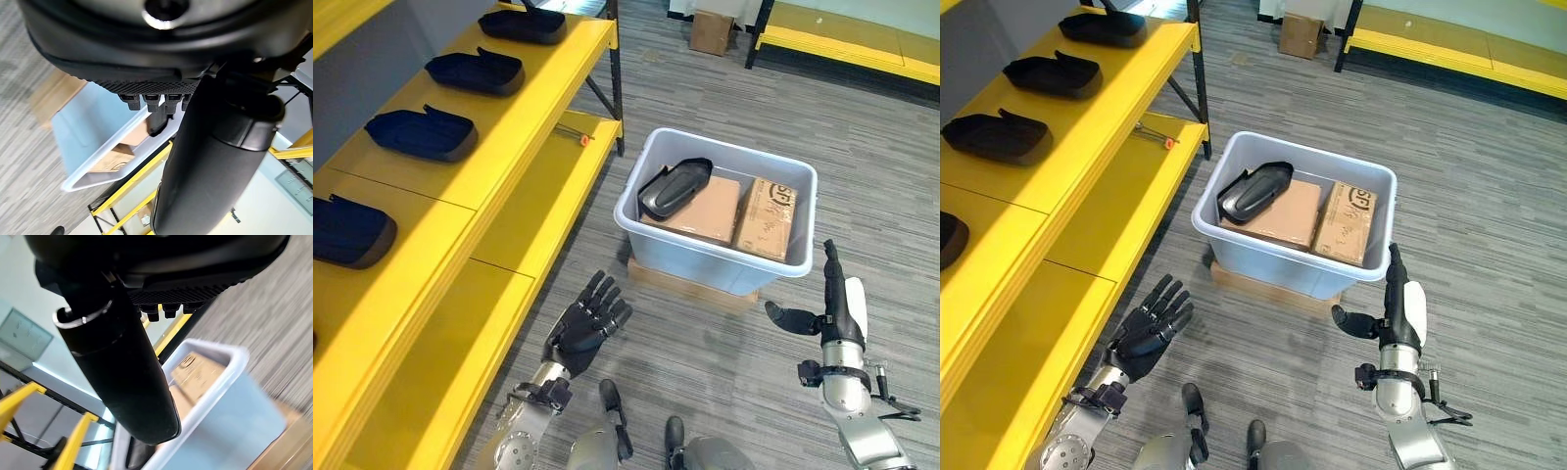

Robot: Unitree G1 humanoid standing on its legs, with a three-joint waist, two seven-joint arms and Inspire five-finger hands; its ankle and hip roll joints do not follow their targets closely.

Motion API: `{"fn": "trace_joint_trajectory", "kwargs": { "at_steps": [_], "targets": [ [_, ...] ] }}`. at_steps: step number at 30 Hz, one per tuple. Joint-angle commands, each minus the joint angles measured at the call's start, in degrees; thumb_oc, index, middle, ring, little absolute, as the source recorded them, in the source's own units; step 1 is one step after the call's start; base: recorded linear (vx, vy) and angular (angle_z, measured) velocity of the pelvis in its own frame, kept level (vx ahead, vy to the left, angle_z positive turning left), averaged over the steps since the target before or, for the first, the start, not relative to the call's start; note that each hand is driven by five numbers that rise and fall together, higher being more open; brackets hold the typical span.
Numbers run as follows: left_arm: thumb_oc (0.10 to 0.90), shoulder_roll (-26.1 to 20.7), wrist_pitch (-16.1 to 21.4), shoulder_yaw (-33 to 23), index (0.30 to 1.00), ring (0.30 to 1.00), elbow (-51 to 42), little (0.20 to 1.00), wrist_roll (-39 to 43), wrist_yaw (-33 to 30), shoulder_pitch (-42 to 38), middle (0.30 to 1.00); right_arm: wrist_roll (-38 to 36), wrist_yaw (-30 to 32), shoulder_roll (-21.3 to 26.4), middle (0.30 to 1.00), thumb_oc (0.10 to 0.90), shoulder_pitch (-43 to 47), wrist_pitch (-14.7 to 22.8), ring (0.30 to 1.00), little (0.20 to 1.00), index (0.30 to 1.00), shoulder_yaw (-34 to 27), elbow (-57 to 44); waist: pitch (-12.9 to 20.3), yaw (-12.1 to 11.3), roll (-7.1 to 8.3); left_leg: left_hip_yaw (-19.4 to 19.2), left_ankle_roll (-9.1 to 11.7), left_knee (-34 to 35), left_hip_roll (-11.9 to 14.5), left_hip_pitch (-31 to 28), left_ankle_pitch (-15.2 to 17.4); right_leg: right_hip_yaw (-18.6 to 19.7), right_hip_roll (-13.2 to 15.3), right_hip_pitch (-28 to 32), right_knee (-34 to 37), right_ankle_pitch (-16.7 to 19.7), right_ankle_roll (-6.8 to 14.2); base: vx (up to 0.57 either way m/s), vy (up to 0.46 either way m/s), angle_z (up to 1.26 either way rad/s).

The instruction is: Move parts from the plastic box to the shelf.

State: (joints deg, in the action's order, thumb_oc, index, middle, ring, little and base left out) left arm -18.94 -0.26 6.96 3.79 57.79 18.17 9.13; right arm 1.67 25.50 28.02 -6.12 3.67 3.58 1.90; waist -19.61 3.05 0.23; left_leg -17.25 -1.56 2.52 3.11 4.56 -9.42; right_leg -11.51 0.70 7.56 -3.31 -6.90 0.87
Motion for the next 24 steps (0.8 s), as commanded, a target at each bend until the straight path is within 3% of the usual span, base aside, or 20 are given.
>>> {"fn": "trace_joint_trajectory", "kwargs": {
  "at_steps": [1,4,9,15,18,21,24],
  "targets": [
    [0.9,0.1,3.4,-0.9,1.0,1.0,-4.9,1.0,0.2,3.4,-0.1,1.0,-0.1,0.4,1.9,1.0,0.9,5.2,5.4,1.0,1.0,1.0,-2.0,-2.6,4.8,-1.1,0.74,1.3,5.8,-1.2,5.0,-1.5,3.5,-3.2,1.6,-3.0,-4.3,0.8,1.8,0.06,0.029,0.12],
    [0.9,0.0,1.4,-1.3,1.0,1.0,-4.8,1.0,-3.7,1.2,0.9,1.0,1.6,-1.0,1.5,1.0,0.9,4.7,5.6,1.0,1.0,1.0,-1.7,-2.5,5.3,-1.3,0.87,1.6,5.7,-0.5,4.3,-2.6,4.1,-3.3,2.2,-2.8,-2.3,2.1,2.4,0.1,0.078,0.06],
    [0.9,-0.1,0.5,-1.2,1.0,1.0,-4.3,1.0,-2.7,-0.7,0.6,1.0,-4.3,-2.4,1.2,1.0,0.9,5.0,5.5,1.0,1.0,1.0,-1.6,-1.9,6.0,-1.9,1.64,2.2,4.8,-1.1,3.2,-3.6,5.9,-3.7,3.0,-2.9,-1.4,3.0,3.2,0.09,0.069,0.01],
    [0.9,0.0,-0.3,-1.3,1.0,1.0,-4.9,1.0,-3.7,-2.2,0.4,1.0,0.4,-0.7,0.8,1.0,0.9,6.7,7.7,1.0,1.0,1.0,-1.4,-2.0,6.3,-2.8,2.66,2.6,3.3,-4.5,2.1,-4.3,9.2,-3.7,3.9,-3.1,-3.7,2.2,3.5,0.1,0.089,-0.01],
    [0.9,-0.1,-2.9,-1.6,1.0,1.0,-4.4,1.0,-3.5,-3.8,0.0,1.0,3.2,0.3,1.2,1.0,0.9,7.5,7.3,1.0,1.0,1.0,-1.3,-2.0,6.2,-3.2,3.05,3.1,2.4,-7.0,1.8,-3.6,10.6,-3.5,4.4,-3.4,-7.0,0.9,3.5,0.06,0.124,-0.01],
    [0.9,0.0,-5.6,-0.8,1.0,1.0,-2.5,1.0,-4.8,-1.5,-0.4,1.0,5.0,2.8,1.4,1.0,0.9,8.2,6.8,1.0,1.0,1.0,-1.9,-1.4,6.6,-3.4,3.58,3.4,0.3,-7.4,0.7,-3.9,12.1,-2.9,4.3,-4.4,-15.2,-0.6,4.4,0.12,0.198,0.03],
    [0.9,0.3,-7.0,-0.5,1.0,1.0,-2.1,1.0,-6.4,0.1,0.1,1.0,6.2,3.9,0.4,1.0,0.9,8.0,7.6,1.0,1.0,1.0,-2.4,-2.1,6.6,-3.2,3.74,3.5,-2.1,-5.3,-0.9,-5.5,13.0,-2.1,4.9,-10.5,-32.1,6.4,8.7,0.08,0.148,0.06]
  ]
}}
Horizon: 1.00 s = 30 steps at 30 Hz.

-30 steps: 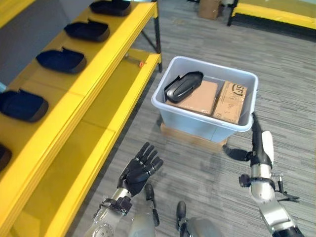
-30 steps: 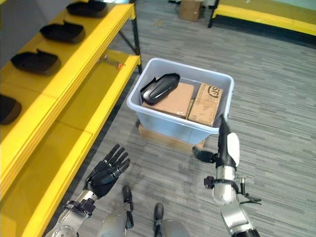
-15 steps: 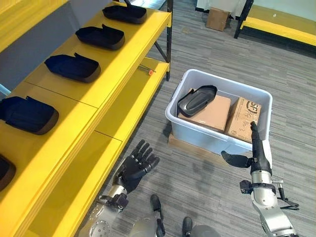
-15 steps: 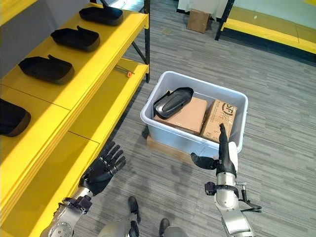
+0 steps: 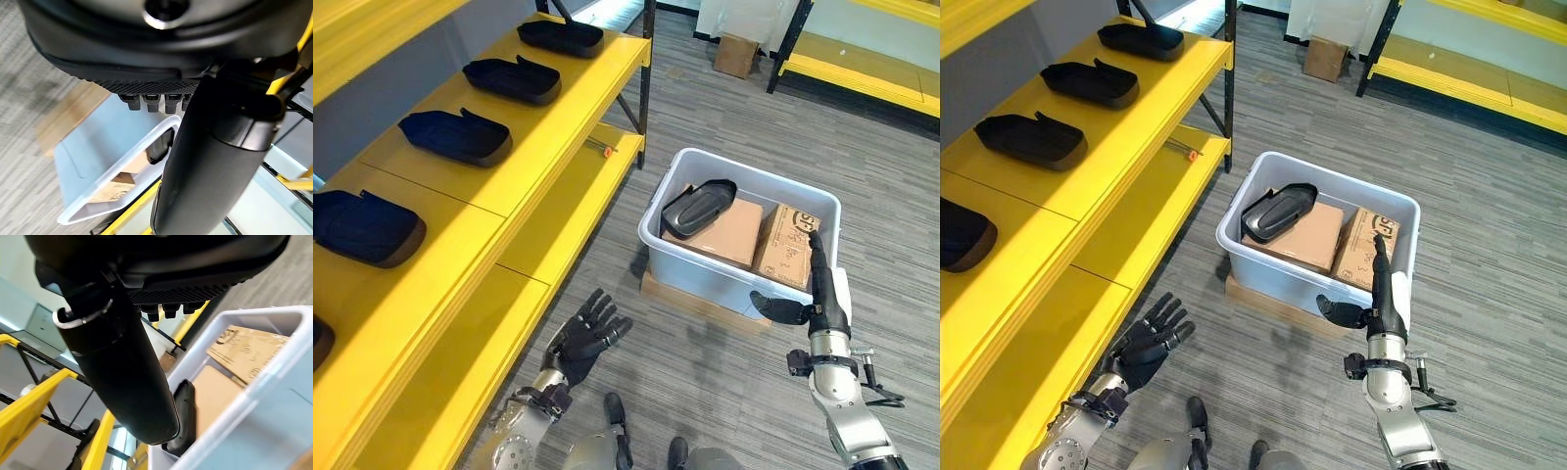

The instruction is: Move parts from the plastic box to the shelf.

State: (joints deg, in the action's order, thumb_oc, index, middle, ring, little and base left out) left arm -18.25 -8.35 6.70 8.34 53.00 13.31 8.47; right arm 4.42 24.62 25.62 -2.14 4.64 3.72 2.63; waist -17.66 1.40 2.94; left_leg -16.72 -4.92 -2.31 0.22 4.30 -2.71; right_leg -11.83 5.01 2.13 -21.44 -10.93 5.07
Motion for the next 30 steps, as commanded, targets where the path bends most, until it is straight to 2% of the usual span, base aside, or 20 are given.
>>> {"fn": "trace_joint_trajectory", "kwargs": {
  "at_steps": [1,3,5,6,7,8,9,10,13,15,16,17,20,23,25,26,27,28,29,30],
  "targets": [
    [0.9,-0.4,1.0,-0.2,1.0,1.0,-6.7,1.0,-2.2,5.1,1.2,1.0,4.0,4.4,2.5,1.0,0.9,3.9,7.2,1.0,1.0,1.0,-2.7,-3.0,4.5,-1.5,0.68,3.2,1.2,0.0,2.1,-5.8,6.2,-1.7,0.6,-7.0,-16.9,12.2,4.8,0.1,0.067,0.06],
    [0.9,-0.7,1.0,0.1,1.0,1.0,-6.8,1.0,-3.0,3.4,2.1,1.0,5.4,4.2,2.2,1.0,0.9,3.9,7.4,1.0,1.0,1.0,-2.6,-2.6,4.1,-1.4,0.12,3.5,1.5,1.1,2.4,-7.2,5.9,-1.6,2.2,-9.7,-16.6,13.3,4.5,0.12,-0.048,0.03],
    [0.9,-1.3,2.0,0.3,1.0,1.0,-6.0,1.0,-2.1,1.4,2.2,1.0,4.5,4.5,2.6,1.0,0.9,4.3,7.1,1.0,1.0,1.0,-2.2,-1.6,3.6,-1.1,0.29,4.0,2.7,2.3,3.1,-8.9,5.9,-1.6,4.5,-9.5,-5.8,13.4,4.0,0.15,-0.231,-0.02],
    [0.9,-1.6,2.0,0.1,1.0,1.0,-5.7,1.0,-1.5,1.2,2.0,1.0,3.8,5.0,2.7,1.0,0.9,4.5,7.0,1.0,1.0,1.0,-2.0,-1.5,3.5,-1.1,0.58,4.2,3.6,2.9,3.7,-9.4,5.9,-1.7,5.8,-9.2,2.6,14.5,4.2,0.14,-0.376,-0.05],
    [0.9,-1.9,2.0,-0.1,1.0,1.0,-5.4,1.0,-1.4,1.5,1.7,1.0,3.4,5.3,2.7,1.0,0.9,4.7,7.1,1.0,1.0,1.0,-1.9,-1.6,3.6,-1.0,1.0,4.2,4.5,3.6,4.3,-9.6,5.6,-1.7,7.3,-9.0,11.0,16.5,4.8,0.27,-0.623,0.03],
    [0.9,-2.3,3.1,0.2,1.0,1.0,-5.0,1.0,-1.4,2.6,2.1,1.0,4.9,6.5,2.1,1.0,0.9,4.6,6.9,1.0,1.0,1.0,-1.7,-1.4,3.1,-0.6,1.16,4.4,5.9,5.0,5.8,-11.7,5.9,0.5,9.4,-8.8,19.6,24.9,7.8,0.28,-0.629,0.11],
    [0.9,-2.4,4.1,0.5,1.0,1.0,-4.9,1.0,-1.5,2.8,2.6,1.0,4.3,6.7,1.7,1.0,0.9,4.7,7.1,1.0,1.0,1.0,-1.4,-1.0,3.0,-0.5,1.04,4.4,6.1,5.7,6.4,-12.8,6.0,1.5,9.6,-9.6,19.4,25.9,8.5,0.32,-0.588,0.16],
    [0.9,-2.6,5.1,0.8,1.0,1.0,-4.8,1.0,-1.5,3.0,3.2,1.0,3.5,6.5,1.8,1.0,0.9,4.3,7.0,1.0,1.0,1.0,-1.4,-1.1,3.4,-0.3,0.87,4.3,6.8,6.6,7.1,-13.4,5.6,1.4,8.5,-8.2,21.7,23.4,8.7,0.18,-0.315,0.23],
    [0.9,-2.3,6.2,1.6,1.0,1.0,-4.9,1.0,-1.4,1.0,3.4,1.0,5.6,3.0,3.5,1.0,0.9,3.9,6.2,1.0,1.0,1.0,-1.4,-1.6,4.5,0.0,0.41,5.2,8.3,7.2,8.4,-12.4,4.3,1.1,7.4,-6.0,23.6,20.8,8.2,0.13,-0.264,0.28],
    [0.9,-1.8,5.1,1.3,1.0,1.0,-4.2,1.0,-1.0,-0.7,3.6,1.0,7.4,0.2,5.4,1.0,0.9,3.0,4.5,1.0,1.0,1.0,-1.2,-2.9,5.0,0.4,0.11,5.1,9.7,7.3,9.7,-12.0,3.0,0.6,6.6,-4.8,23.4,19.0,7.2,0.15,-0.303,0.46],
    [0.9,-1.3,4.5,0.4,1.0,1.0,-4.1,1.0,-2.0,1.0,3.5,1.0,5.7,0.0,8.0,1.0,0.9,1.4,3.6,1.0,1.0,1.0,-1.3,-3.9,5.5,0.8,0.16,5.2,11.1,7.3,11.6,-11.0,1.3,0.0,5.3,-3.8,22.8,17.2,5.9,0.15,-0.357,0.41],
    [0.9,-1.0,4.6,0.4,1.0,1.0,-4.4,1.0,-2.1,1.5,3.6,1.0,4.7,0.0,8.4,1.0,0.9,1.0,3.6,1.0,1.0,1.0,-1.6,-3.9,5.5,0.9,0.09,5.2,11.5,7.3,12.6,-10.3,0.5,-0.3,4.9,-4.0,22.0,16.4,5.4,0.1,-0.318,0.32],
    [0.9,-0.8,4.3,0.0,1.0,1.0,-5.8,1.0,-2.1,2.2,3.4,1.0,2.3,-0.3,9.3,1.0,0.9,0.3,4.0,1.0,1.0,1.0,-3.0,-3.9,4.9,1.2,-0.22,5.3,12.3,7.3,15.3,-8.9,-1.5,-0.5,3.6,-5.3,18.6,13.6,3.4,0.03,-0.189,0.06],
    [0.9,-0.8,5.3,-0.2,1.0,1.0,-6.4,1.0,-0.4,0.7,2.8,1.0,0.7,0.8,9.8,1.0,0.9,0.6,4.0,1.0,1.0,1.0,-3.5,-3.4,4.2,1.7,-0.52,5.5,12.7,7.2,16.6,-8.5,-2.6,0.0,2.5,-6.4,16.0,12.1,2.1,0.02,-0.115,-0.1],
    [0.9,-0.2,6.7,-0.4,1.0,1.0,-6.2,1.0,1.3,-0.7,2.6,1.0,4.3,2.5,9.5,1.0,0.9,1.0,4.5,1.0,1.0,1.0,-3.3,-2.6,4.1,1.9,-0.8,5.6,13.0,6.9,17.4,-8.4,-3.7,0.4,1.9,-6.5,15.5,11.6,1.5,0.06,-0.06,-0.14],
    [0.9,0.6,8.5,0.2,1.0,1.0,-5.7,1.0,-0.3,1.2,2.4,1.0,6.6,3.6,10.1,1.0,0.9,1.3,5.6,1.0,1.0,1.0,-3.2,-2.4,4.1,2.1,-1.07,5.8,13.5,6.2,18.0,-8.2,-5.8,0.8,1.3,-5.9,15.6,11.3,1.0,0.1,-0.045,-0.12],
    [0.9,0.7,8.7,0.3,1.0,1.0,-5.7,1.0,-0.4,1.5,2.4,1.0,7.0,3.9,10.2,1.0,0.9,1.2,5.4,1.0,1.0,1.0,-3.3,-2.4,4.1,2.2,-1.11,5.8,13.5,6.0,18.1,-8.1,-5.9,0.9,1.2,-5.8,15.6,11.2,0.9,0.1,-0.044,-0.09],
    [0.9,0.8,9.0,0.7,1.0,1.0,-5.9,1.0,-0.8,2.3,2.4,1.0,8.4,5.1,10.4,1.0,0.9,1.2,4.5,1.0,1.0,1.0,-3.6,-2.5,4.1,2.2,-1.2,5.9,13.6,5.6,18.2,-7.9,-6.1,1.0,1.2,-5.8,15.5,11.1,0.9,0.04,-0.089,-0.06],
    [0.9,0.3,8.6,1.5,1.0,1.0,-7.6,1.0,-0.6,3.3,1.7,1.0,8.8,5.7,11.1,1.0,0.9,1.8,0.4,1.0,1.0,1.0,-4.1,-2.2,3.9,2.3,-1.35,6.2,13.5,4.3,18.1,-7.2,-5.4,1.1,1.1,-6.3,14.4,10.7,0.6,0.03,-0.101,-0.03],
    [0.9,0.1,8.5,1.5,1.0,1.0,-7.8,1.0,-0.5,3.4,1.6,1.0,8.3,6.0,11.1,1.0,0.9,2.1,0.2,1.0,1.0,1.0,-3.9,-1.9,3.8,2.3,-1.41,6.2,13.4,4.2,18.0,-7.2,-5.2,1.0,1.1,-6.3,14.2,10.6,0.6,0.02,-0.136,0.0]
  ]
}}
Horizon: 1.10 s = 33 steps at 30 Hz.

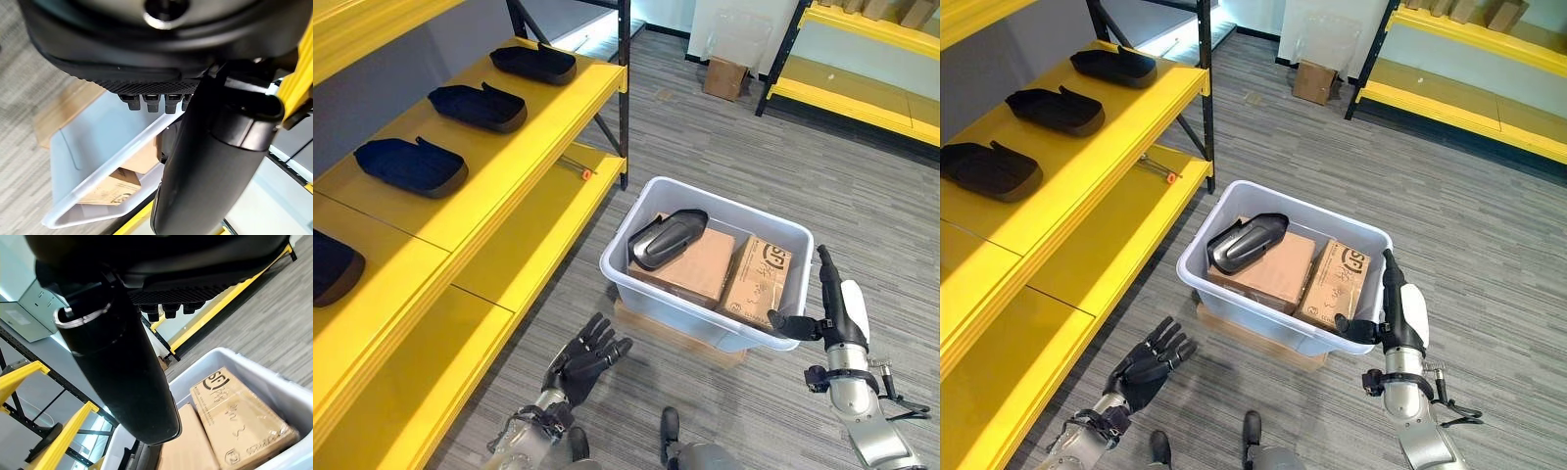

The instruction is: Move parts from the plastic box to the shelf.

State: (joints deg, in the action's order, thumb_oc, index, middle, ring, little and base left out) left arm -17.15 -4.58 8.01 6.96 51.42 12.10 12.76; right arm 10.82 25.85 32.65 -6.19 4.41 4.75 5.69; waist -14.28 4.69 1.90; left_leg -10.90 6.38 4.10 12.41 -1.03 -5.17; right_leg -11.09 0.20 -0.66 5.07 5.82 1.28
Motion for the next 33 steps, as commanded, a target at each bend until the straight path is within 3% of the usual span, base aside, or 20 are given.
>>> {"fn": "trace_joint_trajectory", "kwargs": {
  "at_steps": [1,5,10,12,13,15,16,18,19,21,22,24,26,27,30,33],
  "targets": [
    [0.9,-1.2,4.3,0.3,1.0,1.0,-7.0,1.0,1.1,4.8,-2.9,1.0,0.6,5.7,3.8,1.0,0.9,6.8,0.4,1.0,1.0,1.0,-4.6,-4.3,0.3,-1.1,-0.5,0.3,2.1,-2.3,5.8,-2.1,-2.3,0.0,6.0,-3.6,-12.7,-6.4,4.3,0.04,-0.126,0.02],
    [0.9,-1.7,3.5,0.4,1.0,1.0,-7.2,1.0,2.7,4.2,-2.8,1.0,-0.2,6.2,2.7,1.0,0.9,7.8,1.0,1.0,1.0,1.0,-3.6,-4.5,0.2,-0.7,-1.73,0.1,2.1,-2.7,5.7,-2.6,-2.7,-0.3,5.9,-3.9,-15.0,-8.1,3.7,0.07,-0.128,0.0],
    [0.9,-0.8,9.3,-0.9,1.0,1.0,-6.3,1.0,3.4,5.3,-3.5,1.0,-0.1,3.3,1.7,1.0,0.9,6.3,-6.0,1.0,1.0,1.0,-3.1,-3.7,0.2,0.7,-2.91,-0.9,2.3,-7.1,5.9,-2.3,-3.4,-0.3,5.9,-5.2,-17.7,-10.0,1.7,0.02,-0.092,-0.12],
    [0.9,-0.8,10.9,-1.3,1.0,1.0,-6.4,1.0,5.5,10.4,-3.7,1.0,-0.4,3.9,1.0,1.0,0.9,5.4,-4.2,1.0,1.0,1.0,-3.2,-2.1,0.3,1.1,-2.71,-1.7,2.6,-11.6,6.2,-1.4,-5.2,-1.3,5.7,-4.3,-17.1,-9.9,0.7,0.03,-0.121,0.03],
    [0.9,-0.9,10.9,-1.8,1.0,1.0,-6.9,1.0,6.8,15.1,-3.9,1.0,-3.0,3.9,0.1,1.0,0.9,4.0,-2.0,1.0,1.0,1.0,-3.8,-1.9,0.2,1.7,-2.09,-3.2,2.9,-17.8,6.9,0.4,-7.0,-2.4,5.6,-3.1,-16.0,-9.6,-0.3,0.04,-0.166,0.18],
    [0.9,-1.4,11.2,-2.5,1.0,1.0,-7.6,1.0,6.9,16.7,-3.6,1.0,-2.7,2.0,-0.6,1.0,0.9,2.7,-1.7,1.0,1.0,1.0,-4.9,-1.5,0.2,1.9,-1.7,-2.5,2.1,-19.7,4.9,1.4,-5.3,-1.8,5.3,-2.3,-14.5,-8.8,-0.1,0.08,-0.12,0.37],
    [0.9,-1.7,11.1,-3.1,1.0,1.0,-8.4,1.0,7.7,15.8,-3.5,1.0,-2.1,1.0,-0.6,1.0,0.9,2.6,-1.2,1.0,1.0,1.0,-4.6,-0.7,0.1,1.3,-1.81,-0.8,0.7,-18.2,1.7,2.3,-3.7,-0.2,4.5,-1.4,-13.0,-8.1,0.4,0.09,-0.043,0.36],
    [0.9,-1.8,10.5,-3.4,1.0,1.0,-9.0,1.0,8.5,15.1,-3.6,1.0,-2.8,1.3,-0.7,1.0,0.9,3.0,-0.5,1.0,1.0,1.0,-3.9,0.0,0.0,0.7,-1.77,-0.3,-0.1,-15.2,-0.5,3.4,-3.0,1.1,3.7,-0.3,-11.2,-7.4,0.9,0.13,-0.028,-0.09],
    [0.9,-1.7,10.4,-3.6,1.0,1.0,-9.0,1.0,7.8,15.1,-4.0,1.0,-3.9,0.8,-0.8,1.0,0.9,3.0,-0.1,1.0,1.0,1.0,-3.6,-0.7,-0.1,0.3,-1.54,-1.8,0.2,-11.1,-1.3,5.0,-4.1,1.4,3.0,1.9,-9.1,-7.2,1.3,0.17,0.007,-0.29],
    [0.9,-1.4,9.4,-3.0,1.0,1.0,-9.4,1.0,10.2,16.0,-4.5,1.0,-3.7,0.1,-0.6,1.0,0.9,1.4,-0.9,1.0,1.0,1.0,-4.6,-2.7,-0.4,0.1,-1.82,-5.3,1.3,-4.3,-0.8,7.9,-8.0,0.1,2.3,4.6,-7.4,-7.5,1.6,0.18,0.044,-0.14],
    [0.9,-0.9,7.1,-3.1,1.0,1.0,-9.9,1.0,14.4,16.2,-3.9,1.0,-3.7,0.0,-0.7,1.0,0.9,0.5,-0.7,1.0,1.0,1.0,-4.8,-3.3,-0.8,-0.3,-1.68,-4.3,1.8,-3.2,-0.7,9.6,-9.7,-0.1,2.2,5.7,-7.5,-7.9,1.4,0.18,0.056,0.01],
    [0.9,-0.1,5.8,-3.9,1.0,1.0,-10.1,1.0,18.3,16.9,-3.0,1.0,-3.5,-0.8,-0.9,1.0,0.9,0.6,-0.4,1.0,1.0,1.0,-4.2,-3.2,-1.0,-1.4,-1.39,-1.0,1.4,-1.0,-1.5,10.2,-9.1,1.1,2.0,6.2,-8.0,-8.6,1.7,0.15,0.053,0.02],
    [0.9,0.5,7.1,-4.8,1.0,1.0,-10.2,1.0,15.5,17.6,-2.2,1.0,-4.3,-1.7,-1.3,1.0,0.9,1.7,-0.4,1.0,1.0,1.0,-2.8,-2.8,-1.5,-2.7,-1.23,2.4,1.0,-0.2,-1.8,10.3,-7.8,2.7,1.4,6.4,-8.8,-9.3,1.6,0.21,0.087,-0.92],
    [0.9,0.7,7.7,-5.5,1.0,1.0,-10.2,1.0,13.9,18.9,-1.4,1.0,-4.6,-3.4,-1.8,1.0,0.9,0.2,0.0,1.0,1.0,1.0,-4.1,-4.6,-1.2,-2.2,-0.97,0.4,0.6,0.4,-1.5,7.9,-5.4,2.5,1.1,6.7,-9.2,-10.4,1.5,0.26,0.148,-1.36],
    [0.9,0.6,5.9,-6.0,1.0,1.0,-9.7,1.0,16.5,25.5,-1.7,1.0,-4.5,-3.0,-1.7,1.0,0.9,-1.8,-1.8,1.0,1.0,1.0,-5.2,-6.2,-1.0,-1.7,-0.59,-0.3,0.1,0.0,-2.0,6.2,-4.7,2.7,1.3,6.6,-8.6,-10.0,1.6,0.14,0.108,-0.47],
    [0.9,-0.4,5.9,-6.8,1.0,1.0,-11.6,1.0,18.0,27.9,-2.5,1.0,-6.1,-0.4,-1.5,1.0,0.9,-2.2,-1.2,1.0,1.0,1.0,-7.0,-6.8,-0.5,-1.7,-0.56,-0.7,-0.5,-0.1,-3.1,5.7,-3.5,2.3,1.7,6.1,-7.6,-9.6,1.9,0.05,0.088,-0.09]
  ]
}}
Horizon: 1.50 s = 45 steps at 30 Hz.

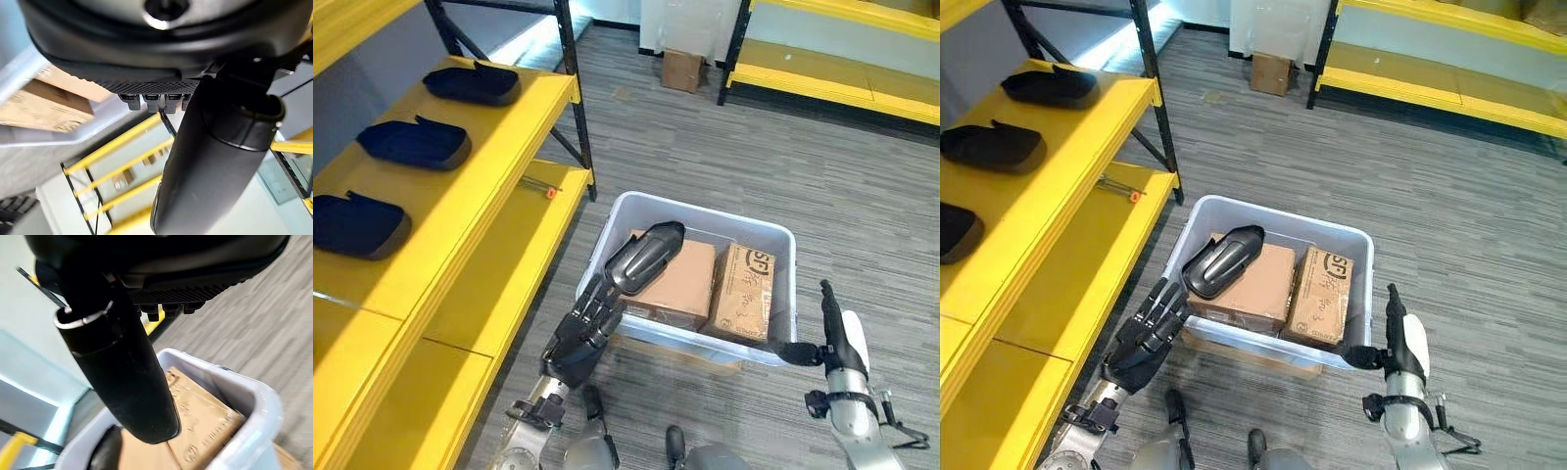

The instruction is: Move parts from the plastic box to the shelf.

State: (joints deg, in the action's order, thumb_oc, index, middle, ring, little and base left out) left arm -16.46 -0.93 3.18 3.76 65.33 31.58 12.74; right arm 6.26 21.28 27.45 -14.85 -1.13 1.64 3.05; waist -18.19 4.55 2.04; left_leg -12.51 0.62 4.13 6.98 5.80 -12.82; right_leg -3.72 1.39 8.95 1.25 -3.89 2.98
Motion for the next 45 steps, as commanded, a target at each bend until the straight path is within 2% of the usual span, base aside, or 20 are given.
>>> {"fn": "trace_joint_trajectory", "kwargs": {
  "at_steps": [1,5,8,10,11,12,14,16,17,19,22,27,31,35,37,41,42,43,44,45],
  "targets": [
    [0.9,-1.4,2.5,-2.2,1.0,1.0,-8.6,1.0,3.4,7.9,-2.9,1.0,-1.2,4.8,3.5,1.0,0.9,6.7,4.4,1.0,1.0,1.0,-4.1,-4.4,3.5,-1.5,-0.66,0.9,5.1,-0.1,1.9,-1.4,4.5,-5.0,0.6,-3.6,-3.5,0.3,0.4,0.05,0.085,0.06],
    [0.9,-2.2,1.7,-2.7,1.0,1.0,-8.7,1.0,3.4,5.4,-3.3,1.0,0.2,6.1,3.1,1.0,0.9,7.2,4.2,1.0,1.0,1.0,-5.1,-5.8,4.2,-1.5,-0.57,0.7,4.7,0.3,0.9,-2.6,5.6,-5.2,1.0,-3.6,-2.4,1.2,0.9,0.05,0.053,0.04],
    [0.9,-1.1,-3.6,-3.1,1.0,1.0,-9.1,1.0,10.8,5.3,-2.6,1.0,2.6,8.6,2.8,1.0,0.9,6.6,3.9,1.0,1.0,1.0,-6.7,-7.2,5.0,-1.6,-0.38,0.9,4.2,0.7,0.2,-3.5,6.4,-4.9,1.7,-3.5,-1.2,2.1,1.5,0.1,0.061,0.0],
    [0.9,-1.0,-3.9,-3.1,1.0,1.0,-11.1,1.0,6.9,5.1,-2.7,1.0,2.8,11.1,3.5,1.0,0.9,8.3,4.5,1.0,1.0,1.0,-8.5,-6.9,5.0,-2.5,-0.36,1.6,4.1,0.5,-0.1,-2.6,6.6,-5.3,1.9,-3.7,-1.2,2.0,1.5,0.06,0.048,0.06],
    [0.9,-2.0,-2.1,-2.9,1.0,1.0,-12.4,1.0,5.8,4.3,-2.8,1.0,4.8,15.0,4.2,1.0,0.9,9.2,7.2,1.0,1.0,1.0,-9.5,-8.1,4.8,-2.7,-0.61,1.6,4.0,0.4,-0.2,-2.5,6.7,-5.6,2.0,-4.0,-1.5,1.9,1.5,0.04,0.079,0.17],
    [0.9,-2.7,-0.6,-3.1,1.0,1.0,-12.9,1.0,9.4,3.9,-3.0,1.0,6.3,17.6,4.8,1.0,0.9,9.6,9.2,1.0,1.0,1.0,-10.8,-9.9,4.8,-2.8,-0.99,1.7,4.0,0.3,-0.4,-2.2,6.7,-5.9,2.2,-4.4,-1.9,1.7,1.5,0.04,0.107,0.15],
    [0.9,-2.9,3.7,-4.1,1.0,1.0,-13.3,1.0,11.0,2.2,-4.4,1.0,7.9,19.4,5.3,1.0,0.9,10.9,11.1,1.0,1.0,1.0,-12.0,-11.2,4.5,-2.6,-1.74,1.8,4.1,-0.1,-0.4,-1.4,6.5,-5.9,2.2,-5.2,-2.8,1.1,1.3,0.04,0.118,0.03],
    [0.9,-3.0,3.8,-5.5,1.0,1.0,-13.8,1.0,11.6,0.4,-6.0,1.0,10.7,20.2,5.7,1.0,0.9,12.0,13.6,1.0,1.0,1.0,-13.0,-12.0,4.3,-2.4,-2.43,2.2,4.2,-0.7,-0.7,-1.0,6.6,-6.0,2.3,-5.8,-3.6,0.6,1.1,0.08,0.119,-0.01],
    [0.9,-3.1,0.9,-5.4,1.0,1.0,-14.3,1.0,13.4,1.9,-6.6,1.0,12.5,20.8,6.2,1.0,0.9,12.5,15.8,1.0,1.0,1.0,-13.4,-12.7,4.2,-2.3,-2.62,2.3,4.3,-1.0,-0.7,-0.8,6.7,-6.1,2.4,-6.3,-3.9,0.7,1.1,0.1,0.111,0.05],
    [0.9,-3.1,-3.8,-4.2,1.0,1.0,-14.9,1.0,11.6,5.3,-6.7,1.0,12.7,19.3,7.2,1.0,0.9,13.6,18.3,1.0,1.0,1.0,-14.1,-13.3,4.0,-2.2,-2.76,2.4,4.2,-2.3,-0.7,-0.5,7.5,-5.9,2.8,-6.8,-4.7,0.6,1.1,0.12,0.147,0.01],
    [0.9,-4.5,-2.9,-0.7,1.0,1.0,-15.0,1.0,11.5,3.3,-7.6,1.0,13.3,17.9,9.8,1.0,0.9,16.5,18.7,1.0,1.0,1.0,-13.8,-12.6,3.4,-2.4,-2.63,2.2,2.8,-5.4,-2.2,0.1,10.1,-5.8,3.9,-7.8,-6.9,0.1,1.5,0.13,0.203,-0.05],
    [0.9,-7.3,-2.6,-0.7,1.0,1.0,-15.1,1.0,8.2,8.1,-7.0,1.0,16.8,17.8,10.5,1.0,0.9,18.5,19.2,1.0,1.0,1.0,-11.5,-13.6,2.6,-4.3,-1.66,2.1,0.7,-6.9,-4.3,0.5,12.0,-5.9,5.8,-8.8,-7.1,1.6,3.2,0.03,-0.01,-0.01],
    [0.9,-8.6,-2.1,-0.9,1.0,1.0,-15.4,1.0,10.2,9.9,-7.9,1.0,16.7,16.8,11.0,1.0,0.9,20.7,20.3,1.0,1.0,1.0,-9.7,-13.6,2.2,-5.0,-2.09,1.9,0.2,-7.0,-4.8,0.4,12.5,-6.0,6.6,-8.7,-6.3,2.3,3.9,0.02,0.021,0.01],
    [0.9,-9.8,-0.7,-1.1,1.0,1.0,-14.2,1.0,5.7,3.5,-8.9,1.0,18.2,12.6,12.2,1.0,0.9,23.2,20.8,1.0,1.0,1.0,-6.8,-13.9,2.3,-5.7,-2.12,1.2,-0.5,-8.1,-5.2,1.0,13.1,-6.4,7.4,-8.2,-7.0,1.7,4.4,0.03,0.086,-0.01],
    [0.9,-10.9,0.3,-1.6,1.0,1.0,-13.8,1.0,1.0,2.6,-8.9,1.0,16.9,10.0,12.9,1.0,0.9,23.3,20.5,1.0,1.0,1.0,-6.8,-14.3,2.5,-6.5,-1.55,0.0,-1.5,-9.8,-5.2,1.9,13.9,-8.3,7.6,-7.3,-9.8,-0.1,4.2,0.07,0.094,-0.07],
    [0.9,-10.5,-2.6,-2.9,1.0,1.0,-14.4,1.0,3.0,4.6,-7.3,1.0,16.6,8.4,12.6,1.0,0.9,22.8,21.6,1.0,1.0,1.0,-7.2,-14.2,1.9,-7.3,-1.22,0.0,-3.3,-9.7,-5.5,0.9,14.7,-9.6,7.6,-10.7,-21.6,-0.7,4.8,0.06,0.041,-0.15],
    [0.9,-10.0,-3.6,-3.0,1.0,1.0,-14.2,1.0,3.9,5.6,-7.0,1.0,17.4,7.8,12.2,1.0,0.9,22.3,22.2,1.0,1.0,1.0,-7.2,-14.2,1.5,-7.0,-1.11,0.5,-3.7,-9.4,-5.8,0.2,15.0,-8.8,7.6,-12.8,-24.4,0.7,4.9,0.02,-0.118,-0.22],
    [0.9,-10.0,-3.0,-2.4,1.0,1.0,-13.7,1.0,5.1,6.2,-7.4,1.0,19.0,7.8,11.8,1.0,0.9,22.9,22.8,1.0,1.0,1.0,-6.6,-14.1,0.5,-6.4,-1.28,1.3,-3.1,-9.2,-5.5,-0.1,15.2,-6.9,8.8,-15.7,-22.1,2.8,4.9,-0.03,-0.14,-0.21],
    [0.9,-10.1,-2.8,-2.4,1.0,1.0,-13.5,1.0,5.0,6.3,-7.6,1.0,19.2,8.0,11.8,1.0,0.9,23.1,22.8,1.0,1.0,1.0,-6.4,-14.0,0.5,-6.4,-1.34,1.3,-3.0,-9.1,-5.3,0.1,15.0,-6.8,8.8,-16.0,-21.3,3.3,4.9,-0.1,-0.264,-0.05],
    [0.9,-10.5,-2.1,-2.1,1.0,1.0,-12.7,1.0,4.7,5.9,-8.4,1.0,19.2,8.0,11.9,1.0,0.9,23.9,22.7,1.0,1.0,1.0,-5.8,-13.7,-0.2,-6.1,-1.2,1.9,-2.5,-9.2,-4.9,0.4,15.0,-5.4,9.9,-16.6,-17.4,5.3,5.3,-0.09,-0.311,0.17]
  ]
}}
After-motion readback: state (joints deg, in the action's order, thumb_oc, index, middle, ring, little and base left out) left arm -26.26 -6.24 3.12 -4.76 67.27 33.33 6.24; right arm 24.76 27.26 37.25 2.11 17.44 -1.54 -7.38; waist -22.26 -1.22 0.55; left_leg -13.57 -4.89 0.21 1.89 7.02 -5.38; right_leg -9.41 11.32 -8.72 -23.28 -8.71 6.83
